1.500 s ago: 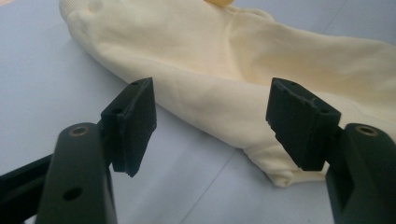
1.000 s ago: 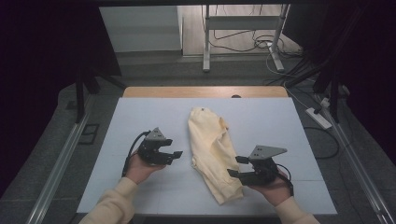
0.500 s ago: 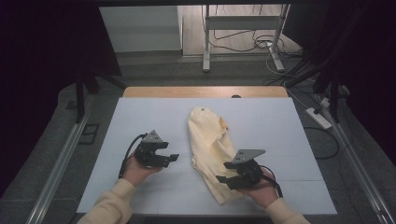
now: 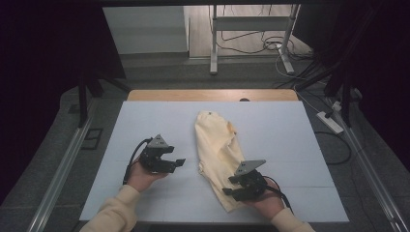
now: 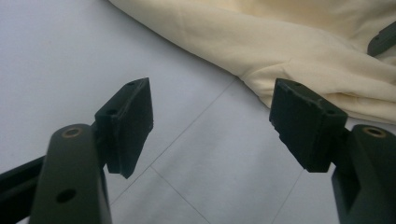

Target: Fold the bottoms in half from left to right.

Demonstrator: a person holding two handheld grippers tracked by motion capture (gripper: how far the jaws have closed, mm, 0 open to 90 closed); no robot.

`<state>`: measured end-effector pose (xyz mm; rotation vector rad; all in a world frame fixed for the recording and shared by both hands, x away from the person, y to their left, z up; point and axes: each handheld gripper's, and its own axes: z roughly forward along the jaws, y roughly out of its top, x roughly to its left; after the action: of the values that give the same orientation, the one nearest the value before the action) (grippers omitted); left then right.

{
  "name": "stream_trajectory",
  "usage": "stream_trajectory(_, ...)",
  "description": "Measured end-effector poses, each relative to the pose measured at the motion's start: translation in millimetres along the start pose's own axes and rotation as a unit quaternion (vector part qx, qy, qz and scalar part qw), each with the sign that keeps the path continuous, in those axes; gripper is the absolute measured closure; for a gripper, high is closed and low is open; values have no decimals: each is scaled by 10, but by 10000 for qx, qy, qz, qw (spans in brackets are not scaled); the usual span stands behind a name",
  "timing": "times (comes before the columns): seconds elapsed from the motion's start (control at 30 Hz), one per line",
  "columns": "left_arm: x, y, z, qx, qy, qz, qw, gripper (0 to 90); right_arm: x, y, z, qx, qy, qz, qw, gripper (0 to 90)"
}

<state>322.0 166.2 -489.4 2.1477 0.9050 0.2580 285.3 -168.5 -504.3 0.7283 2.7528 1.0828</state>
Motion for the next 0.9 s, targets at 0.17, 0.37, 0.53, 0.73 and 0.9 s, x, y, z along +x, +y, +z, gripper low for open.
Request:
stream_trajectory(0.17, -3, 0, 10, 13, 29, 11, 10000, 301, 8, 1, 42, 83, -5, 3, 10000, 648)
stream_trajectory(0.37, 3, -4, 27, 99, 26, 63, 9999, 298, 44, 23, 58, 119, 66, -206, 9997, 852)
stream_trajectory(0.53, 16, -9, 23, 83, 15, 44, 10000, 294, 69, 31, -25, -162, 253, -262, 9992, 868)
stream_trajectory(0.73, 27, -10, 18, 82, 26, 30, 10000, 292, 177, 84, -68, -410, 486, -287, 9976, 868)
stream_trajectory(0.9, 29, -12, 13, 69, 10, 32, 10000, 279, 163, 52, -45, -369, 392, -427, 9976, 715)
